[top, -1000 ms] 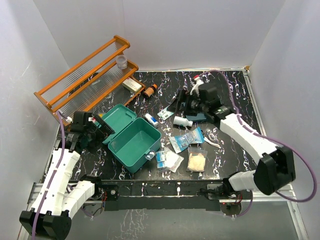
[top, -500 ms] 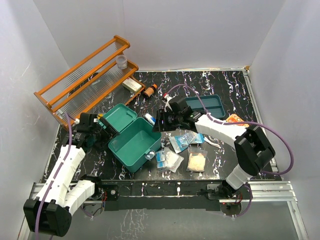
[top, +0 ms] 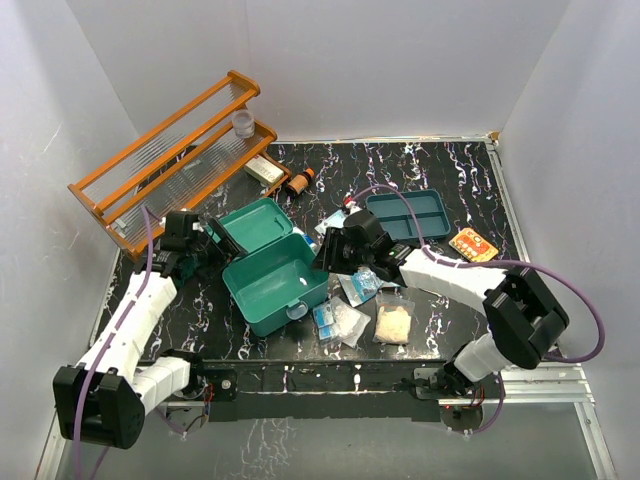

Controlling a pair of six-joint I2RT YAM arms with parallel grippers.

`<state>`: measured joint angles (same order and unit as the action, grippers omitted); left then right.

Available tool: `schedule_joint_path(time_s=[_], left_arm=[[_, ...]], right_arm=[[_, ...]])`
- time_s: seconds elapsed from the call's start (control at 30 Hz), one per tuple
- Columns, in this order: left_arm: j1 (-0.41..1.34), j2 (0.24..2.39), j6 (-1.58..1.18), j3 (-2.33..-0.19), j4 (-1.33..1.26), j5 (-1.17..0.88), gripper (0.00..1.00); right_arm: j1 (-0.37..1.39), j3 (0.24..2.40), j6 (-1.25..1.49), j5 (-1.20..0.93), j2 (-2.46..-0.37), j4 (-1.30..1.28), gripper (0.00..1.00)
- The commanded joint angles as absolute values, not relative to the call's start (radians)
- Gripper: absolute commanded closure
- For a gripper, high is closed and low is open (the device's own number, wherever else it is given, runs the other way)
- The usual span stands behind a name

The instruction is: Organize the medicine kit

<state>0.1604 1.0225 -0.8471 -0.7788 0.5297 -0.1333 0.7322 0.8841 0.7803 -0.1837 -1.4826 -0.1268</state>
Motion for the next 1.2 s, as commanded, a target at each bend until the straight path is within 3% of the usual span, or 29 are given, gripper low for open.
schedule_joint_path(time_s=[0.0, 0.2, 0.5, 0.7, 0.97, 1.07, 1.17], left_arm=[[0.163, 1.025, -0.766, -0.874, 0.579, -0.068, 0.22], [0.163, 0.961, -0.586, -0.966, 0.704, -0.064, 0.18], [0.181, 1.001, -0.391, -1.162, 0.608, -0.268, 0.20], [0.374, 1.239, -0.293, -1.322, 0.490, -0.139, 0.20], [0.506, 1.624, -0.082, -1.572, 0.446, 0.010, 0.03], [0.515, 1.761, 0.006, -1.676, 0.446, 0.049, 0.02], [0.516, 1.893, 0.045, -1.785, 0.460, 0.080, 0.08]], right_arm=[[0.748, 0.925, 0.838, -0.069, -1.423, -0.071, 0.58], [0.746, 0.980, 0.822, 0.086, -1.329, -0.160, 0.45], [0.742, 0.954, 0.835, 0.270, -1.201, -0.218, 0.39], [0.734, 0.885, 0.847, 0.314, -1.129, -0.245, 0.39], [0.722, 0.835, 0.859, 0.358, -1.058, -0.307, 0.38], [0.719, 0.814, 0.881, 0.362, -1.038, -0.319, 0.38], [0.719, 0.795, 0.895, 0.361, -1.026, -0.331, 0.38]])
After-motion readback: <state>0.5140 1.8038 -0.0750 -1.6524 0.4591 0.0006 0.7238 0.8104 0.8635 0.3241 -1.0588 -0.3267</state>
